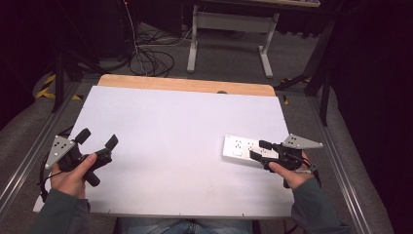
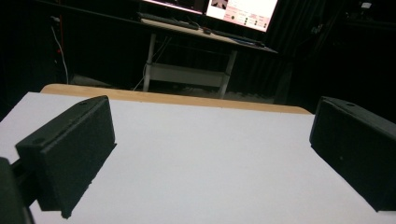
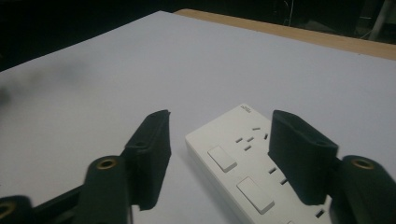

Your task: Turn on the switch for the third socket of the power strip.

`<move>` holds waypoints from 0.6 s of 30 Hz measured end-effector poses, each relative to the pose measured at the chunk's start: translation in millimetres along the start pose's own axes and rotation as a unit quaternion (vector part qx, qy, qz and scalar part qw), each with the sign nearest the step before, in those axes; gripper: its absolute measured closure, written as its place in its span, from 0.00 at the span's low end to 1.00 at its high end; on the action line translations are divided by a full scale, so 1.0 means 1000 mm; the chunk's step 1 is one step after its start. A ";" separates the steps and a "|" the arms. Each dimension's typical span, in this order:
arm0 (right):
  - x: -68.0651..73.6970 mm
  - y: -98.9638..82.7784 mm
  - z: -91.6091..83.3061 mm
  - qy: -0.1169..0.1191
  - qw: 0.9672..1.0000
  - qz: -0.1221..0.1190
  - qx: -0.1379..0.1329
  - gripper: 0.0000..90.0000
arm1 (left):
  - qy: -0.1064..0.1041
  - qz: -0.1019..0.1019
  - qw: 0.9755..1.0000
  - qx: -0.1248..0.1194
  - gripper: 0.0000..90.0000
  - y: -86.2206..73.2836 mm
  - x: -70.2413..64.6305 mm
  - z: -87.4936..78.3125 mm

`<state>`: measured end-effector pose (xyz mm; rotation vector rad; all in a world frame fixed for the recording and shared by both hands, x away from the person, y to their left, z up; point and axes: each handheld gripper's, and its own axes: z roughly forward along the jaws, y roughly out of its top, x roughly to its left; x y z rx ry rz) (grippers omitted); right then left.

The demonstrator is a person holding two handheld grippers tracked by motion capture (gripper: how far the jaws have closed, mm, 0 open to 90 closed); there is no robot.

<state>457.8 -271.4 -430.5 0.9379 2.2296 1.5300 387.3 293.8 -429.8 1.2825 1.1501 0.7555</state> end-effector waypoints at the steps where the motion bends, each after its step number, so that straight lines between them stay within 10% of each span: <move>1: 0.000 0.000 0.000 0.000 1.000 -0.001 0.001 0.53 | 0.000 0.000 1.000 0.000 0.01 0.000 0.000 0.000; 11: 0.000 0.001 -0.002 0.007 1.000 -0.006 0.004 0.98 | -0.002 -0.001 1.000 -0.001 0.01 0.000 0.000 0.000; 18: 0.001 0.003 -0.001 0.000 1.000 -0.017 0.011 1.00 | -0.003 -0.001 1.000 -0.001 0.01 0.000 0.000 0.000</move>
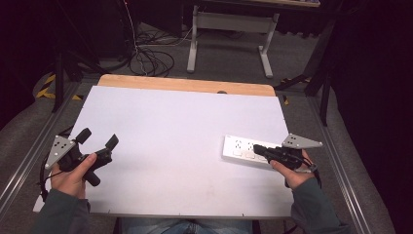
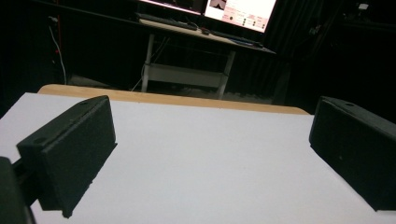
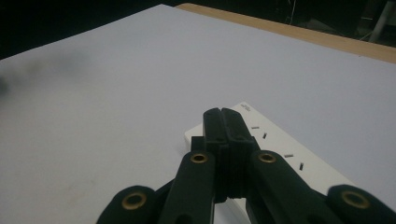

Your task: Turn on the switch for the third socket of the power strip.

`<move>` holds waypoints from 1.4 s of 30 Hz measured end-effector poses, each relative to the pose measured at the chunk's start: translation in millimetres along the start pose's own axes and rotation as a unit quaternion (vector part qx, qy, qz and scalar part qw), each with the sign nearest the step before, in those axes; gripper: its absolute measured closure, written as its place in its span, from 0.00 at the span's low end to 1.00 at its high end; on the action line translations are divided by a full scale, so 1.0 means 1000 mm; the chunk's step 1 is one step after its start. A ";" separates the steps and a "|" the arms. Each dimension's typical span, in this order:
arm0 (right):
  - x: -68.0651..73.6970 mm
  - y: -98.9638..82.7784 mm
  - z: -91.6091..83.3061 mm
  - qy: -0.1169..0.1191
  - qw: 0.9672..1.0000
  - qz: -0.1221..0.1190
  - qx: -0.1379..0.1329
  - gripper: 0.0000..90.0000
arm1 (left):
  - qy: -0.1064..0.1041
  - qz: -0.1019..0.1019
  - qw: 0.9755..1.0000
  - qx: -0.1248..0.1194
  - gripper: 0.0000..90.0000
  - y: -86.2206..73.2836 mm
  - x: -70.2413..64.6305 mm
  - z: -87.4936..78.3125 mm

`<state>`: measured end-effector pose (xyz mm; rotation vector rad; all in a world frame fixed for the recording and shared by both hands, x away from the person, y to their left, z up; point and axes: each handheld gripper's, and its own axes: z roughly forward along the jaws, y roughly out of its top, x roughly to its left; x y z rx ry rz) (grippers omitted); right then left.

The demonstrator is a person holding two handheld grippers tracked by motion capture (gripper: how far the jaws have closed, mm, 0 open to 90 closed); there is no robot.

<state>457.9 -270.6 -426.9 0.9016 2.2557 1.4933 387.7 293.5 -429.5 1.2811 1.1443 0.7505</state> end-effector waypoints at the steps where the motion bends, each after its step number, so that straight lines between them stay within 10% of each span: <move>1: 0.000 0.000 0.001 0.000 1.000 -0.002 0.000 1.00 | 0.000 0.000 1.000 0.000 0.01 0.000 0.000 0.000; 42: -0.007 0.002 0.041 -0.014 0.994 -0.033 0.101 1.00 | -0.004 0.003 1.000 0.006 0.02 -0.001 0.000 0.002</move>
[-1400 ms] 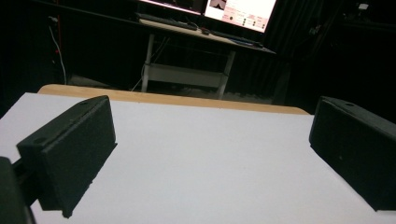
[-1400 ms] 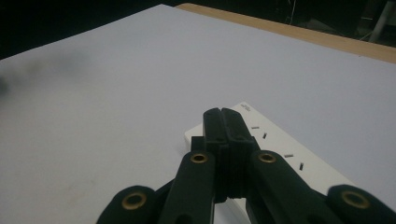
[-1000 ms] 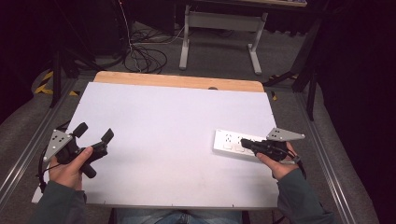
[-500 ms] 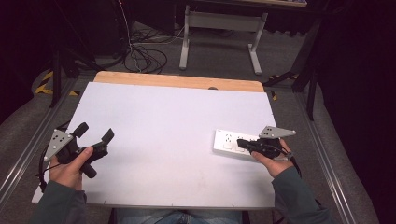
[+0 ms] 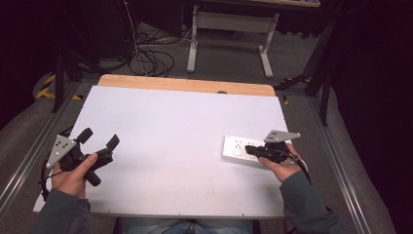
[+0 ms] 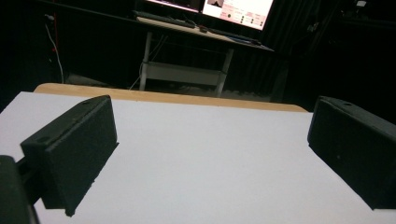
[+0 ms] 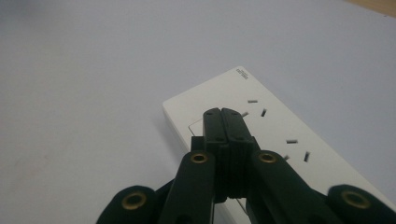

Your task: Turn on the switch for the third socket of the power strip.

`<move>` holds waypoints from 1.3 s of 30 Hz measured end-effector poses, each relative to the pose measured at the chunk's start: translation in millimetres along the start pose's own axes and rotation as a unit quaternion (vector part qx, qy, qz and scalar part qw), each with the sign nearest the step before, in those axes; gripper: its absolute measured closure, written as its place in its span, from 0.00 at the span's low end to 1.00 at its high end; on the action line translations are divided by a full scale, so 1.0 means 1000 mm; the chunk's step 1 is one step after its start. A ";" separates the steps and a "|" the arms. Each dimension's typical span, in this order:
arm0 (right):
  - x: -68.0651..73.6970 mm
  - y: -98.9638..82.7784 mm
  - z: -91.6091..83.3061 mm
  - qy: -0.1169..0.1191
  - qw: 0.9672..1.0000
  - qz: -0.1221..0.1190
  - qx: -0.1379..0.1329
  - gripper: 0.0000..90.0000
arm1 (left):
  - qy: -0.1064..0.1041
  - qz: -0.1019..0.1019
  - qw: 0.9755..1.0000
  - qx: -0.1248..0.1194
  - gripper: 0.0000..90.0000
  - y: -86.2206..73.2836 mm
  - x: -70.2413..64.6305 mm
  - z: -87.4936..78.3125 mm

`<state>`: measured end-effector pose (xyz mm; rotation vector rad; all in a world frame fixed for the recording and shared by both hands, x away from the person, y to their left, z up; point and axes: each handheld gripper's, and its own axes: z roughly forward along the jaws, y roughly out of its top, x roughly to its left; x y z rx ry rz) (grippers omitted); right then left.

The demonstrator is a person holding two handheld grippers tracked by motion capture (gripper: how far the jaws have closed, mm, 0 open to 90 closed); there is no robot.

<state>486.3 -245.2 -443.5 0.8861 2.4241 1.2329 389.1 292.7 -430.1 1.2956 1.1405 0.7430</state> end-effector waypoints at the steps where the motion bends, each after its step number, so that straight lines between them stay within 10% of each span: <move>1: 0.000 0.001 0.002 -0.001 1.000 -0.001 0.004 1.00 | 0.000 0.000 1.000 0.000 0.02 0.000 0.000 0.000; 39: 0.004 0.004 0.033 -0.007 0.997 -0.045 0.063 1.00 | -0.003 0.002 1.000 0.003 0.02 0.000 -0.001 0.001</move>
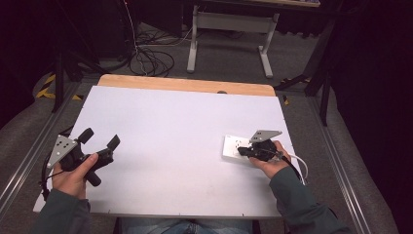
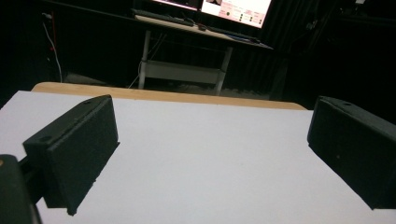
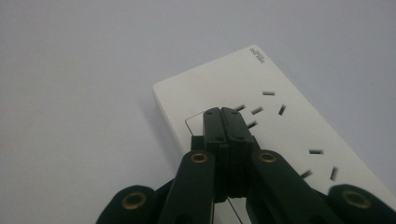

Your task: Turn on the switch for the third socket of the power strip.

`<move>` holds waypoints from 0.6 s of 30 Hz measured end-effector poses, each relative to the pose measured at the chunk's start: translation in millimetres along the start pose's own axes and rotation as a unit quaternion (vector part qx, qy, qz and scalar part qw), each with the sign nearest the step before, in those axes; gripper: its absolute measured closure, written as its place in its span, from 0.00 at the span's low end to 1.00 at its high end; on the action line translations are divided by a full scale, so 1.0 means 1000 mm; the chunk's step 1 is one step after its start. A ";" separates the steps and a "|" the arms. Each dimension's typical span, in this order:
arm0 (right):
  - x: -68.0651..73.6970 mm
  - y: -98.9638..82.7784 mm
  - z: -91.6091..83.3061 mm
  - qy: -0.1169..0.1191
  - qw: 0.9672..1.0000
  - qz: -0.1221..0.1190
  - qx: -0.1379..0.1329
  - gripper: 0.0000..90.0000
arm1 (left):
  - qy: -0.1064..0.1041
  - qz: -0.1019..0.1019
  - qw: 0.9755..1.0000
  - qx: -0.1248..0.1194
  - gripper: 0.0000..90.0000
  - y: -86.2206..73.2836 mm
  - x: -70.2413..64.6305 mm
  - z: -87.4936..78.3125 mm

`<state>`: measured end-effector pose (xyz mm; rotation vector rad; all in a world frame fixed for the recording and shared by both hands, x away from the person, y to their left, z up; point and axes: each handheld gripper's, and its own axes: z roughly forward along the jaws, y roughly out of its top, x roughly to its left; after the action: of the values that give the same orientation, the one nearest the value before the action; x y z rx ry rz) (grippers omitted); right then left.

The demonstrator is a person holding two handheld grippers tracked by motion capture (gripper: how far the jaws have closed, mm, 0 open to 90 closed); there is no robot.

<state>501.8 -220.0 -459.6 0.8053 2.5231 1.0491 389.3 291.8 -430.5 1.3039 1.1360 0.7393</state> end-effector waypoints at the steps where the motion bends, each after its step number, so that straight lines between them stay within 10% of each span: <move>1: 0.000 0.000 0.000 0.000 1.000 0.000 0.000 1.00 | 0.000 0.000 1.000 0.000 0.02 0.000 0.000 0.000; 18: 0.000 -0.004 0.001 -0.006 1.000 0.003 -0.001 1.00 | 0.001 0.000 1.000 0.000 0.03 0.000 0.000 0.000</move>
<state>500.3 -221.6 -462.8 0.8169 2.5108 1.0471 389.3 292.1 -430.7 1.3037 1.1374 0.7405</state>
